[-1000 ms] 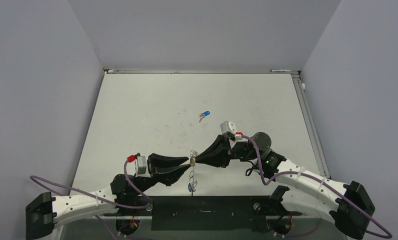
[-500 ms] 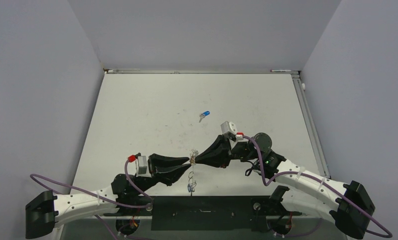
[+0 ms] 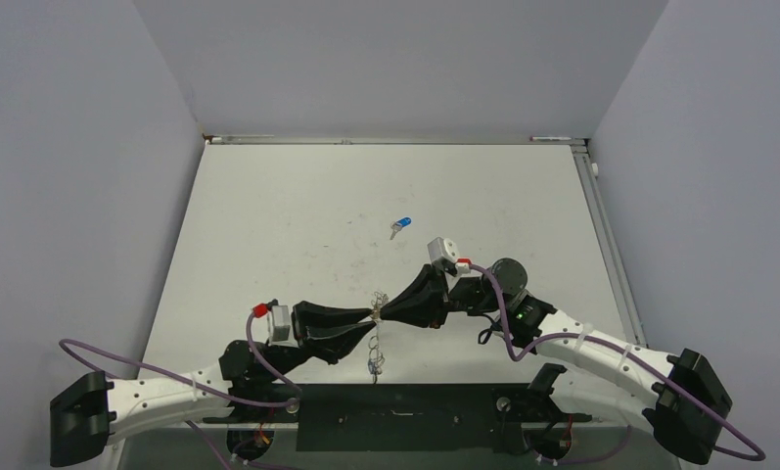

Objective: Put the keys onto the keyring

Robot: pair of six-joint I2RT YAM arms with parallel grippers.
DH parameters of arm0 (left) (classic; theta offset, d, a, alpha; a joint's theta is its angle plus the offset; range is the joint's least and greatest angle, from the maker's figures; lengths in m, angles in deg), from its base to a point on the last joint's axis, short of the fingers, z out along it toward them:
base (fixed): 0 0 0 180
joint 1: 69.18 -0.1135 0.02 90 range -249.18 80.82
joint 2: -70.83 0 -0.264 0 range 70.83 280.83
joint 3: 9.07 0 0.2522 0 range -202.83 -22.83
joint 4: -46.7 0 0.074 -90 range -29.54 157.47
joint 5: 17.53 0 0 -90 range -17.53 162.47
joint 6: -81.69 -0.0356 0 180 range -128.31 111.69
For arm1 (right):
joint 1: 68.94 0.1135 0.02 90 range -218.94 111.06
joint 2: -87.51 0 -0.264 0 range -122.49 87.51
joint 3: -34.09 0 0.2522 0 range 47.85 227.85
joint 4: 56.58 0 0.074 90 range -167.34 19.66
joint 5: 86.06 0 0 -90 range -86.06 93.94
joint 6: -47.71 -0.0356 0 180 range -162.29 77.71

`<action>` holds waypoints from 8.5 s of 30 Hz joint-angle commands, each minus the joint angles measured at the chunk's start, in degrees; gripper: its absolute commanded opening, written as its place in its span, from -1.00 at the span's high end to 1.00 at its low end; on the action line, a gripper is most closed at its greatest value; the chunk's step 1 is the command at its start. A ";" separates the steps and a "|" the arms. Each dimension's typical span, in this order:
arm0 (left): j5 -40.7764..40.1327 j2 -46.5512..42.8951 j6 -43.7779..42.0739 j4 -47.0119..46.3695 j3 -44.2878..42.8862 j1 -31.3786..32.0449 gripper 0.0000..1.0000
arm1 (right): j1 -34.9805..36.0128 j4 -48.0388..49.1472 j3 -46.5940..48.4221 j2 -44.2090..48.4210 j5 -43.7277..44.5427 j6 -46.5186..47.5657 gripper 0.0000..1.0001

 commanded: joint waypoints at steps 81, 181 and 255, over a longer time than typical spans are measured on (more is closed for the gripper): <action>-4.36 -6.51 1.15 25.66 -7.84 0.11 1.00 | 1.39 -13.68 2.46 2.57 11.04 11.85 0.04; -11.35 13.11 17.79 76.67 -25.00 0.02 -0.13 | 8.22 -38.20 6.91 -15.19 76.37 1.63 0.07; -6.75 12.42 2.33 56.30 -16.05 0.20 1.00 | 6.71 -26.88 -2.09 7.77 45.36 10.09 0.09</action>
